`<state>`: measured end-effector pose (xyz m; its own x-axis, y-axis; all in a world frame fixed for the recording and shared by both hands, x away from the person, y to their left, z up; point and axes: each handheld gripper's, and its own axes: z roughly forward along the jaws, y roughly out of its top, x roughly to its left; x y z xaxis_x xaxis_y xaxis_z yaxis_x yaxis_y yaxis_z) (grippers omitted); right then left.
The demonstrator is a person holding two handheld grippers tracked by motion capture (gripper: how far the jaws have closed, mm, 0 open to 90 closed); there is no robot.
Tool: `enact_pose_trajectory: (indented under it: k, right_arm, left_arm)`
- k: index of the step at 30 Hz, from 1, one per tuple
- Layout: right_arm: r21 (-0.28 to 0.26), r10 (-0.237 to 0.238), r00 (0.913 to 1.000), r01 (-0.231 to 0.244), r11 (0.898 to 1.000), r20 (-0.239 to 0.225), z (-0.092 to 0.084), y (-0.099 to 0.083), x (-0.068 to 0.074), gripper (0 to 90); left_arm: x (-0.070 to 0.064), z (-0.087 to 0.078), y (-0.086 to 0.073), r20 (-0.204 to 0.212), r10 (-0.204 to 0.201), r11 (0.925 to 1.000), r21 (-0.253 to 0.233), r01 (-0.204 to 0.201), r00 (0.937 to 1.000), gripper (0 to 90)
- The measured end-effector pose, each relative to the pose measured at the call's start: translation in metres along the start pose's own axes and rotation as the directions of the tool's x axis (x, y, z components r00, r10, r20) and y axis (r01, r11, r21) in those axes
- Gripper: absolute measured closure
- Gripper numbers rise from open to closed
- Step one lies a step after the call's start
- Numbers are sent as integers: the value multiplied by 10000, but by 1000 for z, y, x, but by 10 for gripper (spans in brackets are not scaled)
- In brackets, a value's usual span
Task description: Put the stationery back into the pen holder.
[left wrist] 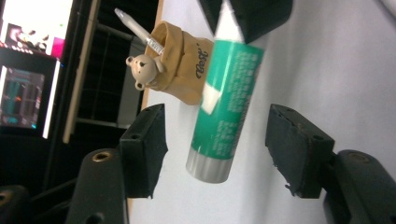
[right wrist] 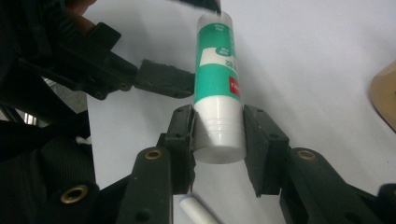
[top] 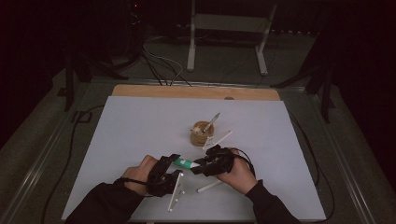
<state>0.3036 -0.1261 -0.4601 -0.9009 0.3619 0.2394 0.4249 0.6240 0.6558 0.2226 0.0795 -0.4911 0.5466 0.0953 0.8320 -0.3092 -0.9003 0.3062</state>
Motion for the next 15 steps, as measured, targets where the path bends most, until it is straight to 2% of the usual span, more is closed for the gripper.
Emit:
enact_pose_trajectory:
  k: [1,6,10,14,15]
  right_arm:
    - [-12,42,10000,-42,10000,-38,1,1,0,649]
    - [54,-5,10000,5,10000,8,3,3,1,649]
    - [77,30,10000,-29,10000,-18,5,5,2,649]
    - [102,29,10000,-29,9999,-19,7,7,2,649]
    - [107,104,9999,-104,9999,-23,8,7,3,649]
  left_arm:
    - [-2,1,1,-79,221,9997,45,-220,9997,430]
    - [-5,4,3,-352,514,9983,287,-504,9981,467]
    - [-7,7,5,-324,665,9973,332,-654,9973,510]
    - [-10,9,6,-353,993,9940,507,-974,9944,560]
    - [-11,9,6,-389,1184,9916,570,-1161,9922,590]
